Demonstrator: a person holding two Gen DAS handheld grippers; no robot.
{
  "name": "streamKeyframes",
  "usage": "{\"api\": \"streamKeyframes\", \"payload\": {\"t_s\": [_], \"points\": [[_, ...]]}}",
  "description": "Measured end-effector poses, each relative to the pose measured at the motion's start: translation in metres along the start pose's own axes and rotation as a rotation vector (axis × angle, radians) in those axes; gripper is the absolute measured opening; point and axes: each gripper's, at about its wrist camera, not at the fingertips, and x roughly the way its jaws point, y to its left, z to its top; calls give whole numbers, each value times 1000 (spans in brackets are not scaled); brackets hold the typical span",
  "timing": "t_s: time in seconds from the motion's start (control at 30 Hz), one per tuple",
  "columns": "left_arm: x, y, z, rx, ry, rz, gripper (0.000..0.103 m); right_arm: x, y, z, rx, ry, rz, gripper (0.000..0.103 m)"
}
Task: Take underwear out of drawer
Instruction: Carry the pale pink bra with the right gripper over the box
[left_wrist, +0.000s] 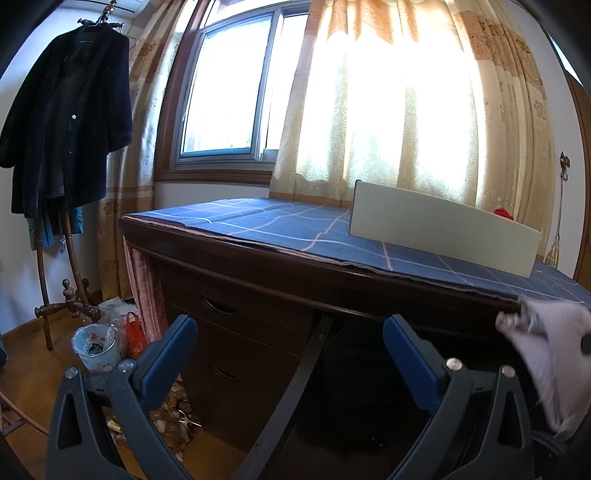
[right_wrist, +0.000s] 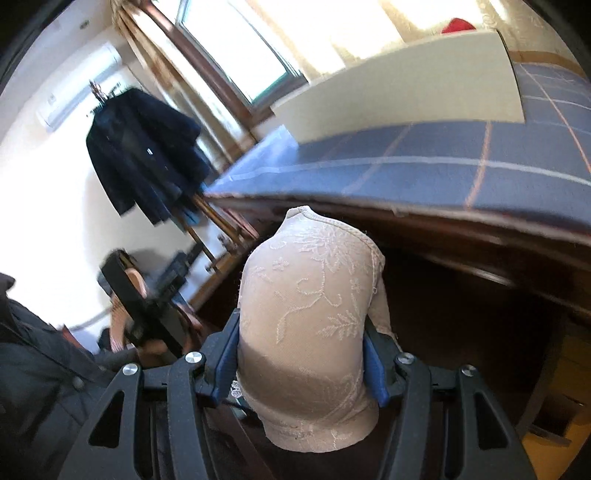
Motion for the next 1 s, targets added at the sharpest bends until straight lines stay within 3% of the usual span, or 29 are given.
{"api": "streamKeyframes", "payload": {"t_s": [0.2,0.47,0.77,0.9,1.0], "points": [[1,-2,1,12,0,0,103,9,27,21,-48,-44,-9,59],[1,-4,0,17,-3,-8,103,12,50,42,-85,-65,-133,60],[0,-2,2,14,3,-14,103,-7,78,74,-112,-164,-152,60],[0,-2,2,17,2,-13,103,-7,92,101,-120,-220,-199,59],[0,-2,2,21,2,-13,103,-3,96,121,-118,-269,-282,60]]}}
